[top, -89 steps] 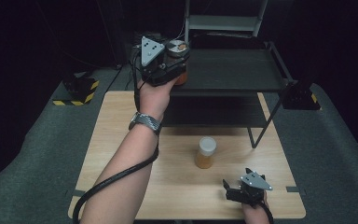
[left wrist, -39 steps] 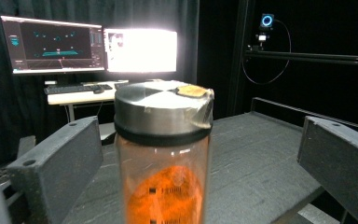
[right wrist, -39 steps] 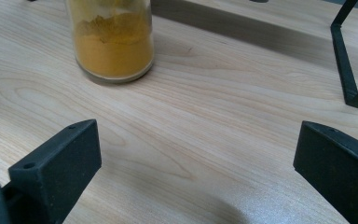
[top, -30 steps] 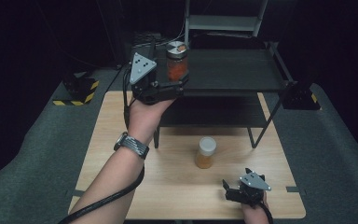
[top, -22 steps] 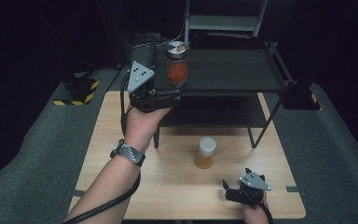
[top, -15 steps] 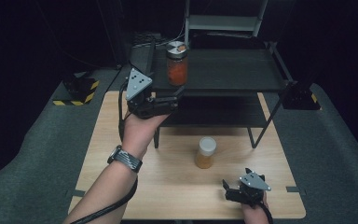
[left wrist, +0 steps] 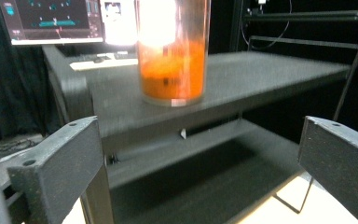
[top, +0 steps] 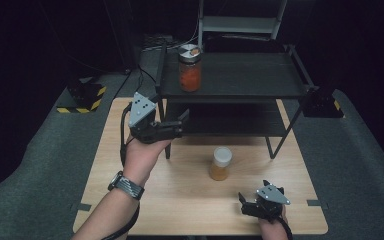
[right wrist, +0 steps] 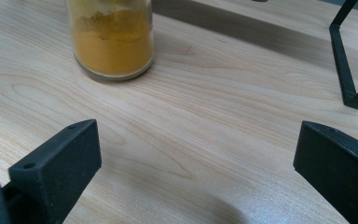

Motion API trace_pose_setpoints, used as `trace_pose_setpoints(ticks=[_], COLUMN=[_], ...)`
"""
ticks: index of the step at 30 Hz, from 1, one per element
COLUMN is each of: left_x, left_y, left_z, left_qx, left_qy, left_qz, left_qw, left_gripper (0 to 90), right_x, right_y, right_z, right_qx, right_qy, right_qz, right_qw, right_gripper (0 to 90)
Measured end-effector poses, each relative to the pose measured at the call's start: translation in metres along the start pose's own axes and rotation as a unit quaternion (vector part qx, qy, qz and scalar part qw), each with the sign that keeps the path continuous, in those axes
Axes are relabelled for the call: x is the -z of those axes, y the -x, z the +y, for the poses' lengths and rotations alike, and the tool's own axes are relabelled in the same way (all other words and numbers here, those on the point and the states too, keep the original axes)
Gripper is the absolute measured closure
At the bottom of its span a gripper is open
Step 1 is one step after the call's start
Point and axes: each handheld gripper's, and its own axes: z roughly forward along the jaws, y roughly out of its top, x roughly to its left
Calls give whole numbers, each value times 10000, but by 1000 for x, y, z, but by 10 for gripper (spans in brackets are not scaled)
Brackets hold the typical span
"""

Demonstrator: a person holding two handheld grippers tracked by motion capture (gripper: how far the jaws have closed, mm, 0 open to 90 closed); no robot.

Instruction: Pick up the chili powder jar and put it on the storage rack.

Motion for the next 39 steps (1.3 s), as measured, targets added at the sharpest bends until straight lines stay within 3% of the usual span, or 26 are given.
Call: trace_pose_setpoints(ticks=[11, 22, 27, 39], left_x=[12, 21, 23, 30], left_y=[-2, -6, -3, -2], left_z=[-30, -60, -78, -111], left_qx=[-51, 41, -109, -191], left_qy=[-177, -326, -497, -773], left_qz=[-5, -11, -8, -36], left_qw=[9998, 9995, 9987, 9968], left_gripper=[3, 3, 4, 4], right_x=[0, 0, 0, 0], right_y=[-1, -2, -2, -3], right_z=[0, 1, 1, 1], right_qx=[35, 53, 69, 77], right_qy=[-11, -18, -27, -35], right_qz=[-11, -30, -40, -54], right_qw=[10000, 10000, 10000, 9999], right_gripper=[0, 0, 0, 0])
